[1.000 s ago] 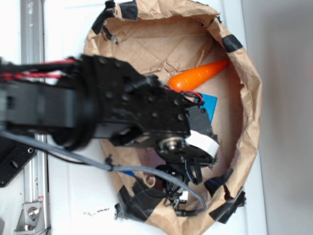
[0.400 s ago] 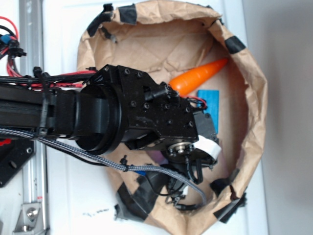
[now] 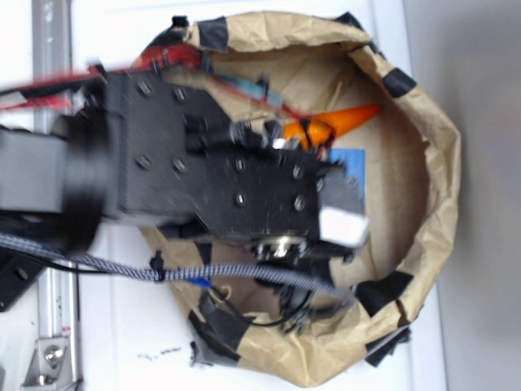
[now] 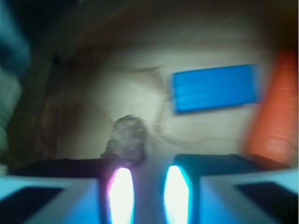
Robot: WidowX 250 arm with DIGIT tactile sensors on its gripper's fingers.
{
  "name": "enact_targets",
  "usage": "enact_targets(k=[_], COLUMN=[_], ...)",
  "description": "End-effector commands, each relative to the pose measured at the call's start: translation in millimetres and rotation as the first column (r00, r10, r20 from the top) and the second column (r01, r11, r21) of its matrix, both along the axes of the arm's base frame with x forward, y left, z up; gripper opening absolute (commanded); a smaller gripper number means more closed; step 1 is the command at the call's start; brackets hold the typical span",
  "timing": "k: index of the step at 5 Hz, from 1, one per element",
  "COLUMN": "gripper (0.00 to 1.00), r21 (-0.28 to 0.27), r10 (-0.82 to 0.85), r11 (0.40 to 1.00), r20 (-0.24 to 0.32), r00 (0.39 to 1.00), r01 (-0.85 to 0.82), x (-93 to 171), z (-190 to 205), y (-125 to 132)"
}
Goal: Grab the rock.
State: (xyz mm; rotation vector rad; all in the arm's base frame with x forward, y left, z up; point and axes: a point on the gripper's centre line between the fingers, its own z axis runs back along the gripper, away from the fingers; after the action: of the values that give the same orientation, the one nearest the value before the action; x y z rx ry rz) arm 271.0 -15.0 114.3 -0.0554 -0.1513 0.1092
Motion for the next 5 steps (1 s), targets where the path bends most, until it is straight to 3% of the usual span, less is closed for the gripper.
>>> enact_targets(k=[1, 2, 3, 4, 5], gripper=[0.0, 1.0, 1.0, 1.0, 1.0], r21=[0.062, -0.001, -0.046, -0.085, -0.097], r10=[0.077, 0.217, 0.34, 0.336, 0.259], r11=[0.994, 0.976, 0.94, 0.939, 0.961], r20=[0.12, 0.114, 0.06, 0.009, 0.005], r00=[0.99, 0.969, 0.939, 0.942, 0.966], r01=[-0.085, -0.219, -0.337, -0.334, -0.257], x=[-15.8, -22.6, -24.0, -11.5, 2.2], z=[82.4, 63.6, 22.8, -9.4, -36.3], y=[28.1, 24.2, 4.0, -21.6, -32.4])
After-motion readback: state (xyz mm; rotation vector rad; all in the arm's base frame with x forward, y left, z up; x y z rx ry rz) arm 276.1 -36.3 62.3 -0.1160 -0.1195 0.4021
